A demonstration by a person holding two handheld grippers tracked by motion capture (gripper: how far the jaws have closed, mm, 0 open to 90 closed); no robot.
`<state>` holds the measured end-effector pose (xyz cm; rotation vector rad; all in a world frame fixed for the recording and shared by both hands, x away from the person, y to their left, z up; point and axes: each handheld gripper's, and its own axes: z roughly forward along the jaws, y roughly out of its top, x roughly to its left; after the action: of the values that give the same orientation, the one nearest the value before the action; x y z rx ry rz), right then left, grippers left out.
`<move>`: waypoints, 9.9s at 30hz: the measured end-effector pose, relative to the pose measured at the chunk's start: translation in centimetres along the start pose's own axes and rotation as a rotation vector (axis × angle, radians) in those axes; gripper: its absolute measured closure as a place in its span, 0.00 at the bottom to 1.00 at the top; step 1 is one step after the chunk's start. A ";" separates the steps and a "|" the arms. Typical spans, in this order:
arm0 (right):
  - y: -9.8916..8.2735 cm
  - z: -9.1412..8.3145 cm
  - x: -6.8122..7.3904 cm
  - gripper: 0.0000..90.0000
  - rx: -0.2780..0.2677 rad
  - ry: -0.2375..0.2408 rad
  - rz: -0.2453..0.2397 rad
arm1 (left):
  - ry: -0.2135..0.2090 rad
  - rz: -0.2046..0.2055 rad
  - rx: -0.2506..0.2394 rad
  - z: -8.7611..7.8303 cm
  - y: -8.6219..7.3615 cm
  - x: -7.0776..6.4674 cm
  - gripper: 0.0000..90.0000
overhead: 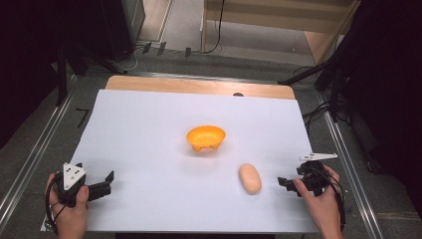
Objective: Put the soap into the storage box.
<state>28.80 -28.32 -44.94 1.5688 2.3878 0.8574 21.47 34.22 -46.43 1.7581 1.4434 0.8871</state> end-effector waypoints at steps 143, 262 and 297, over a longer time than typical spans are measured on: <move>4.7 5.6 9.8 0.36 0.227 0.012 -0.259 | 0.006 0.074 -0.007 0.0 -0.1 -0.7 0.00; 18.1 6.3 13.6 0.36 0.160 0.221 -0.936 | -0.035 0.013 -0.027 -0.2 -0.1 0.0 0.00; 22.2 10.6 16.0 0.36 0.220 0.279 -1.070 | -0.040 0.016 -0.037 -0.3 -0.2 0.0 0.00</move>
<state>43.90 -3.93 -38.87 0.0278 2.9827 0.5720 21.11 34.25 -46.42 1.7528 1.3805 0.8771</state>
